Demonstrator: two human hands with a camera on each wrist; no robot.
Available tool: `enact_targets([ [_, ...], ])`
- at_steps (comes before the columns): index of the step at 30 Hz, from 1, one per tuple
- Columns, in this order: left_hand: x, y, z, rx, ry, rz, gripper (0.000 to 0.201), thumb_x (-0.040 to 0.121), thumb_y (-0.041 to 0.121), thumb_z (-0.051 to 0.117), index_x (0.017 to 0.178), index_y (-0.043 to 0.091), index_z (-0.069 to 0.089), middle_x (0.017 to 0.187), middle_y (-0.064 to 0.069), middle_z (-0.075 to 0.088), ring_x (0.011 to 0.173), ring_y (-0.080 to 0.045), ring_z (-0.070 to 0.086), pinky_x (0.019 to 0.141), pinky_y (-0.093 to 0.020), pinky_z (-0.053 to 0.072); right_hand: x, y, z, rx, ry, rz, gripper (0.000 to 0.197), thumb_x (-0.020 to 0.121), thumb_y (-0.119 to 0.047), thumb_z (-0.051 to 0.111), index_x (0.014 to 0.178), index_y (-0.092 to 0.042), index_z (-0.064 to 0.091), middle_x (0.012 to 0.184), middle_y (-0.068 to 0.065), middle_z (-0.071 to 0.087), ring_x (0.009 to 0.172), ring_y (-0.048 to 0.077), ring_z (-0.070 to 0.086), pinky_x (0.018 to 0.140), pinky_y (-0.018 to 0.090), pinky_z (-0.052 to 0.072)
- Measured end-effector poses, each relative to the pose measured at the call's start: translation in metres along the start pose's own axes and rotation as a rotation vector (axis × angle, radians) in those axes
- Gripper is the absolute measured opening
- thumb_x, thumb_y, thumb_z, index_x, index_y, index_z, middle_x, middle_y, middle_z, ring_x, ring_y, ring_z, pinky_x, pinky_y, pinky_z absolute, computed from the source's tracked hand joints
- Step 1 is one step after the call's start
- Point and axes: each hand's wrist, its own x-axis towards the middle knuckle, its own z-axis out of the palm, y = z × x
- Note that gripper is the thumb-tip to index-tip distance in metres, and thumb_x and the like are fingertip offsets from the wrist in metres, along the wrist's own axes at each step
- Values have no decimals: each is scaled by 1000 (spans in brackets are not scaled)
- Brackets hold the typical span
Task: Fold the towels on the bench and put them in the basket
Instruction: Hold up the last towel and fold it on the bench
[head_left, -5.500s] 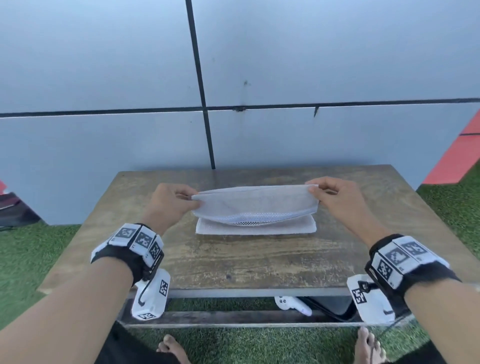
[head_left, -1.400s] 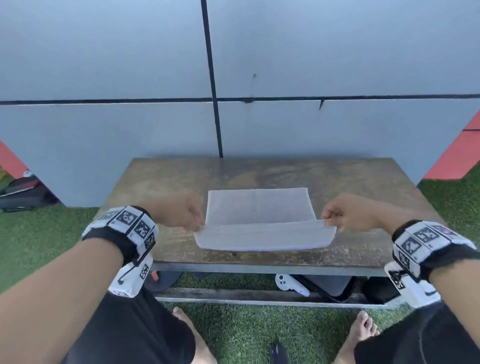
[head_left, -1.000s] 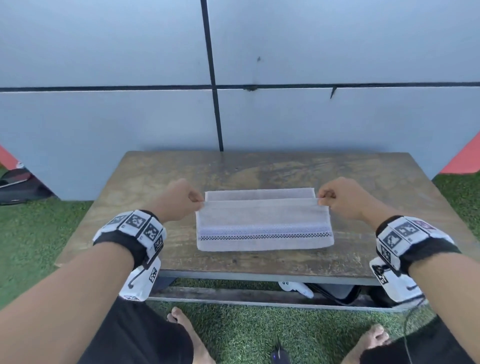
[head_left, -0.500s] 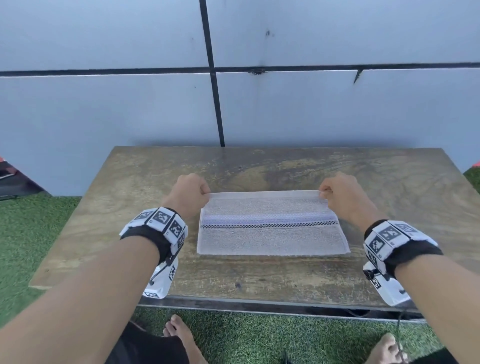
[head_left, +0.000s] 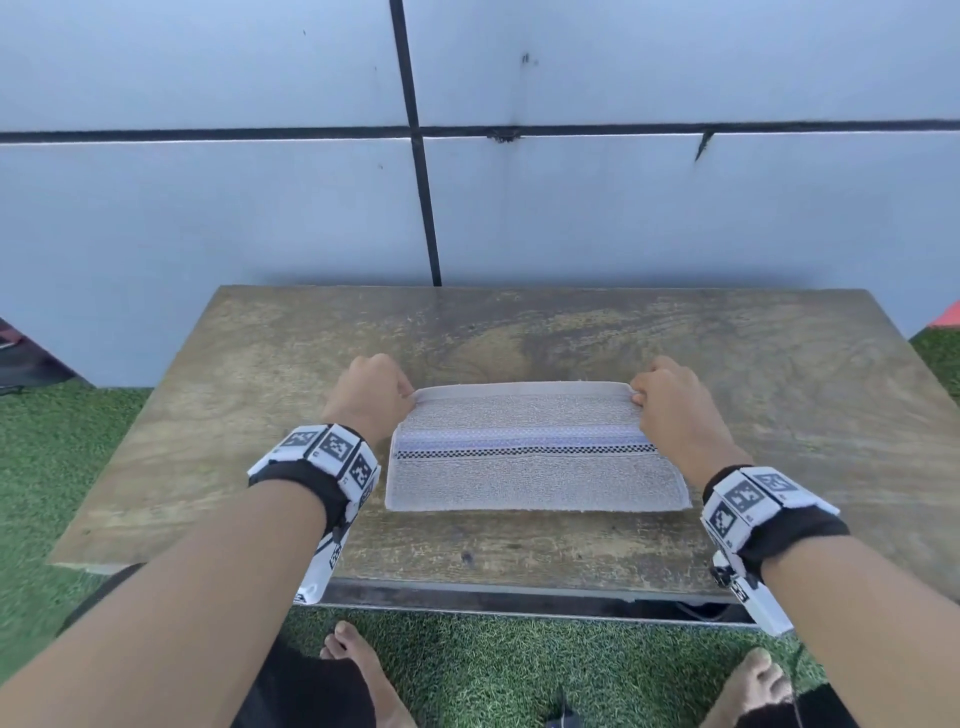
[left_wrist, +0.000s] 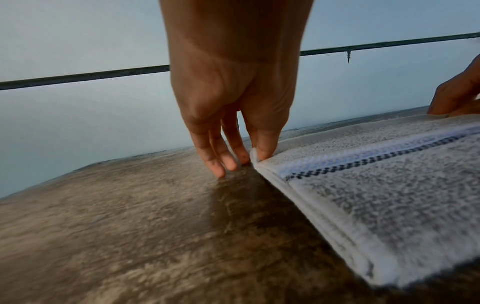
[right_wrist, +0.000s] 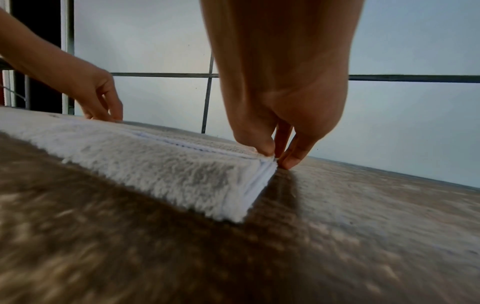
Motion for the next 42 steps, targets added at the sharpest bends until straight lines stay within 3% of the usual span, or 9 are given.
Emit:
enact_targets([
  [4,-20,5,1,123,34,-10,11,92,23,70,95,20,80,102,0,75,90,-24,69,77,-38,57,-20,0,3,-71,16,-14,24,82,12,58,64,-5,58,77,3,41,72,27,42,58,34,40],
  [16,-74,1,13,227,54,-22,8,90,23,68,93,15,69,97,-5,66,88,-28,64,79,-42,54,-87,-10,-11,-31,-43,27,15,88,0,52,75,-7,55,85,6,49,75,30,50,66,39,49],
  [20,-88,-5,12,249,-1,-2,14,90,27,69,90,13,71,96,-4,67,84,-26,65,69,-37,48,-101,-7,-15,-34,-73,30,16,89,-4,56,76,-12,53,85,4,49,79,30,52,70,42,52],
  [24,-94,0,-4,280,-37,48,12,87,20,65,90,12,72,89,-3,70,76,-23,66,63,-33,49,-95,-12,-38,-20,-97,55,23,91,-7,57,68,-6,59,77,8,59,72,30,60,67,39,53],
  [29,-80,14,-65,162,139,120,16,84,25,62,79,11,70,73,-3,69,68,-25,68,61,-32,54,-58,-25,-98,-3,76,-42,16,89,-4,59,75,2,66,82,18,67,80,35,63,68,36,48],
  [33,-74,20,-104,27,391,264,7,87,27,60,88,22,65,91,4,64,82,-21,59,67,-33,48,-46,-27,-133,191,429,-167,5,88,-2,62,88,-5,65,96,17,60,87,35,58,79,40,45],
  [35,-76,13,-103,-3,454,361,9,91,30,63,95,23,65,94,6,59,78,-18,55,63,-32,44,-55,-25,-133,225,491,-226,5,92,-3,58,94,-6,62,97,12,55,84,29,54,76,35,40],
  [38,-82,-13,-71,-16,419,435,8,91,34,65,97,30,63,97,8,55,73,-15,54,63,-34,49,-83,-14,-107,184,401,-244,9,93,-4,57,100,-10,60,99,3,49,79,21,50,70,26,32],
  [42,-102,-42,-8,31,97,383,19,85,40,65,102,35,58,111,11,45,78,-10,52,73,-39,53,-118,9,-50,125,-2,-178,23,88,-1,61,100,-19,59,102,-1,49,84,24,57,77,36,48],
])
